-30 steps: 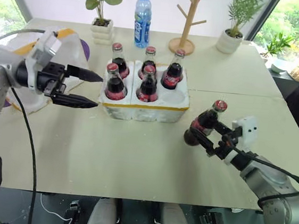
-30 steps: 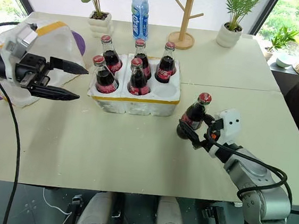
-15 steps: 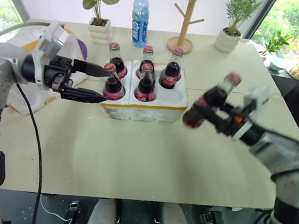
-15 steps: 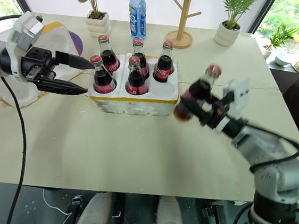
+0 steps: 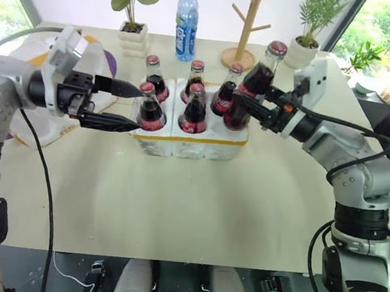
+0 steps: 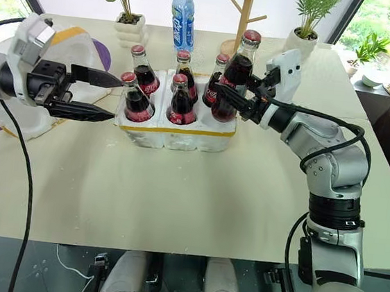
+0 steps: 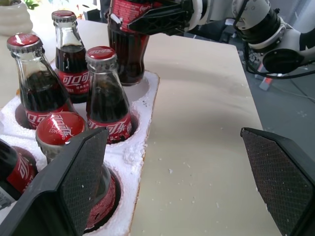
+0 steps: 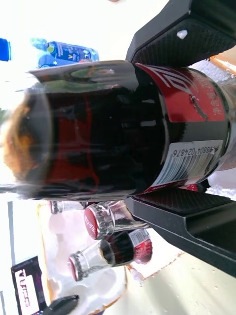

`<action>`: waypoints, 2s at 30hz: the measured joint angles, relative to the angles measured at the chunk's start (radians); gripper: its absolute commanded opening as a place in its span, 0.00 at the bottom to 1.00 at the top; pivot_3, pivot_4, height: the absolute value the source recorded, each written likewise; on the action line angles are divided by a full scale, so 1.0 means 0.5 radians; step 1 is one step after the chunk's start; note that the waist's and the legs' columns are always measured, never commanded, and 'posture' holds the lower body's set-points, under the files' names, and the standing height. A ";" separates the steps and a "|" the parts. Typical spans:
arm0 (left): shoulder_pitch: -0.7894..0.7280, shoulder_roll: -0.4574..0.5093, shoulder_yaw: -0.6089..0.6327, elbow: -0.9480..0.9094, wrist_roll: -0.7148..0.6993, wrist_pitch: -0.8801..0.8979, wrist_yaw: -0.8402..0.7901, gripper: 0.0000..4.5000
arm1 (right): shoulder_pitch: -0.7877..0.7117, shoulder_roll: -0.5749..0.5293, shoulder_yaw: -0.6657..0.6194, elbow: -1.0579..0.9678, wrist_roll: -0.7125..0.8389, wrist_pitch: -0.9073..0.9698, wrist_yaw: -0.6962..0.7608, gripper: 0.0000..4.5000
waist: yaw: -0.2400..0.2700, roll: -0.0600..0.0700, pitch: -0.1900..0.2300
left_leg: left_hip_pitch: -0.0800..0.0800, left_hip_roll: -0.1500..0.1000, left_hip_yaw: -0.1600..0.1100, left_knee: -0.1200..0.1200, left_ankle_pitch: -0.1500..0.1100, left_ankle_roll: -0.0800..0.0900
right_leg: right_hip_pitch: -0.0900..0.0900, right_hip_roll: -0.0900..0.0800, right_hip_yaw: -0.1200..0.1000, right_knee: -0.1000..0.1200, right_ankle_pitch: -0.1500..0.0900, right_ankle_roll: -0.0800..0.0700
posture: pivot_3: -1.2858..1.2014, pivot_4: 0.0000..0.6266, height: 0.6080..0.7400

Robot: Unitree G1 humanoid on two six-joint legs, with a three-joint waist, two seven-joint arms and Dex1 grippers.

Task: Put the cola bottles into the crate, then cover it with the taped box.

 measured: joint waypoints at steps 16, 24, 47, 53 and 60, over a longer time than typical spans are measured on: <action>0.077 0.030 0.057 0.130 0.035 -0.181 -0.055 1.00 | 0.061 0.112 0.358 0.353 -0.523 -0.364 0.097 0.99 | -0.003 -0.001 -0.001 | 0.003 0.000 0.001 0.000 0.000 0.000 | 0.002 0.001 0.000 0.001 0.000 0.000 | 0.52 0.24 1.00; 0.246 0.198 0.156 0.039 0.016 -0.104 -0.033 1.00 | 0.039 -0.081 0.236 0.253 -0.388 -0.157 0.305 0.99 | 0.002 0.000 0.000 | 0.000 0.002 -0.001 0.000 0.000 0.000 | 0.000 0.000 -0.001 0.001 0.000 0.000 | 0.52 0.24 1.00; 0.440 1.139 0.259 1.479 0.937 -1.168 -0.222 1.00 | -0.226 -0.686 -0.085 -0.006 0.250 0.226 1.047 0.99 | 0.043 0.001 0.000 | 0.004 0.000 0.021 -0.006 0.000 0.000 | -0.004 -0.007 -0.004 0.000 -0.004 -0.007 | 0.52 0.24 1.00; -0.642 0.814 -0.381 2.097 1.637 -1.413 -0.018 1.00 | -0.208 -0.686 -0.056 -0.014 0.242 0.239 1.020 0.99 | 0.055 -0.007 -0.004 | 0.003 -0.001 0.021 -0.003 -0.001 0.001 | -0.001 -0.007 -0.006 0.000 0.000 -0.001 | 0.52 0.24 1.00; -0.887 0.653 -0.601 2.401 1.984 -1.553 0.220 1.00 | -0.036 -0.737 -0.144 -0.131 0.286 0.324 0.920 0.99 | 0.008 -0.008 -0.003 | 0.001 0.002 0.021 -0.003 -0.003 0.005 | -0.004 -0.007 -0.006 -0.001 -0.001 -0.001 | 0.52 0.24 1.00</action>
